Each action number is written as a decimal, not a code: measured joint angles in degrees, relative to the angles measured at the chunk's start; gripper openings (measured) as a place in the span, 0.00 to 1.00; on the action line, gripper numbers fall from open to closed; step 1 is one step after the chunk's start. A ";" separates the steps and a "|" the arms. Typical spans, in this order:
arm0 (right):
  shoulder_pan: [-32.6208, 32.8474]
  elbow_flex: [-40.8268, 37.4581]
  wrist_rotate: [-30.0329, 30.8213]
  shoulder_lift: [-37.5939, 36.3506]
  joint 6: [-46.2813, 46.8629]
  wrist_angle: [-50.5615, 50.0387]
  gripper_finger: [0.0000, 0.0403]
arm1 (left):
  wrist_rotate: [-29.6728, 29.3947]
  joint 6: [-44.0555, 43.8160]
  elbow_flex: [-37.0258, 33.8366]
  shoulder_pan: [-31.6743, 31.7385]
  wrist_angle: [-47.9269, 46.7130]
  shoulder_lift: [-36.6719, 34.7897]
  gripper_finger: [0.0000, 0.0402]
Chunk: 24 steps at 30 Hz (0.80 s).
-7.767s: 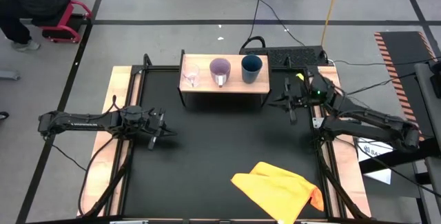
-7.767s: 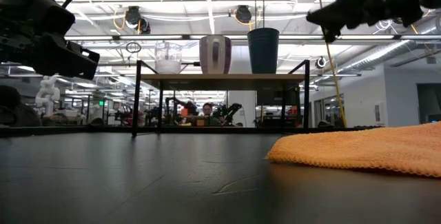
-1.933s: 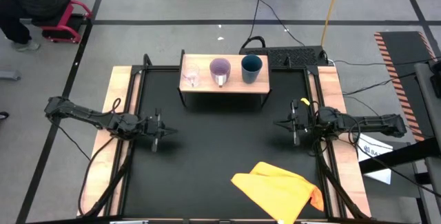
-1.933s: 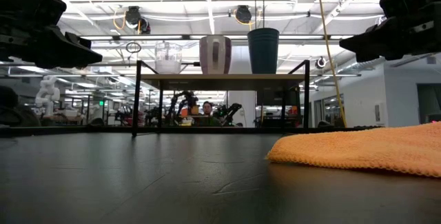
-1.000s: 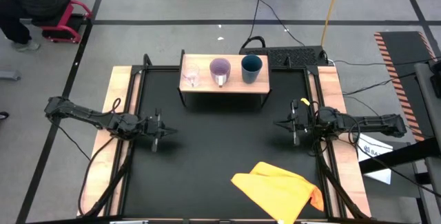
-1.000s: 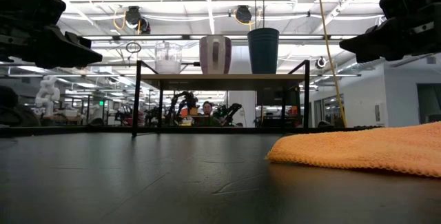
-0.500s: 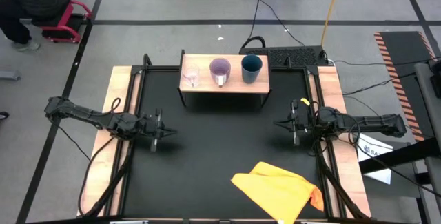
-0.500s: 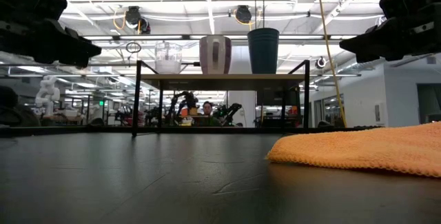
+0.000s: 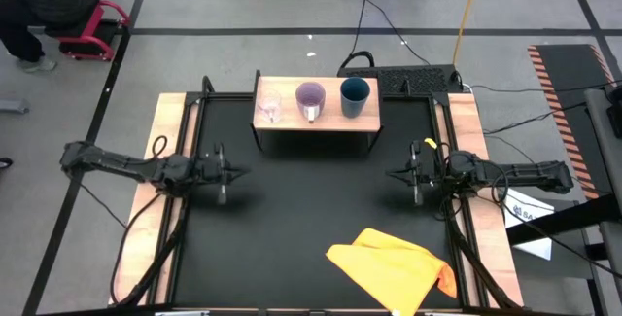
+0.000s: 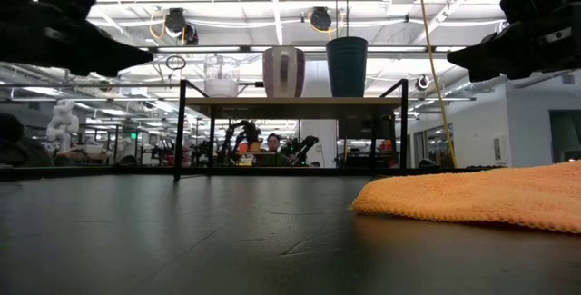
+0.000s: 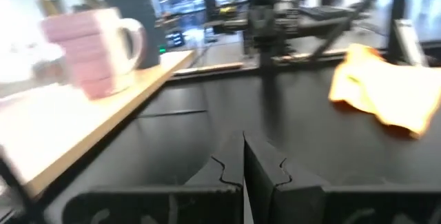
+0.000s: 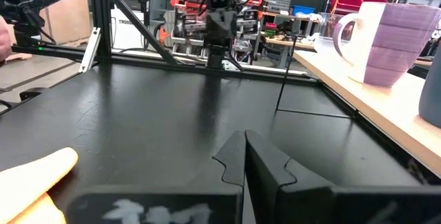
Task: Stack small to large cups/mugs on shelf
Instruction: Return to Home Position
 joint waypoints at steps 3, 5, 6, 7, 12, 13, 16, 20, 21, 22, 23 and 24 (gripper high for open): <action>0.00 0.00 0.00 0.00 0.00 -0.02 0.00 | 2.21 -2.18 0.00 4.60 -0.87 0.00 0.01; 0.00 0.00 0.00 0.02 0.00 -0.19 0.00 | 7.27 -2.73 -0.01 8.06 -1.84 0.00 0.01; -0.01 0.00 0.00 0.02 0.01 -0.27 0.00 | 10.12 -2.86 0.00 9.80 -2.40 0.01 0.01; 0.00 0.00 0.00 0.02 0.02 -0.33 0.00 | 12.95 -3.22 -0.01 11.50 -2.71 0.02 0.01; 0.00 0.00 -0.02 0.02 0.02 -1.39 0.00 | 25.80 -4.30 -0.02 17.39 -1.92 0.00 0.01; 0.00 0.00 -0.02 0.02 0.02 -1.70 0.00 | 27.06 -4.32 -0.02 17.91 -1.90 0.02 0.01; 0.00 0.00 -0.02 0.04 0.19 -1.92 0.00 | 27.61 -4.89 -0.02 18.22 -1.99 0.02 0.01; -0.01 0.00 -0.02 0.04 4.49 -1.72 0.00 | 25.64 -6.54 -0.02 18.16 -1.47 0.02 0.01; 0.00 0.00 -0.02 0.04 5.21 -1.45 0.00 | 25.43 -6.66 -0.02 18.16 -1.26 0.00 0.01; 0.00 0.00 -0.02 0.04 5.60 -1.12 0.00 | 25.34 -6.79 -0.02 18.17 -1.26 0.00 0.01; 0.00 0.00 -0.02 0.02 5.85 -0.89 0.00 | 25.41 -7.61 -0.02 18.14 -1.23 0.02 0.01; 0.00 0.00 -0.02 0.04 5.90 -0.31 0.00 | 25.67 -8.94 -0.02 18.09 -1.15 0.02 0.01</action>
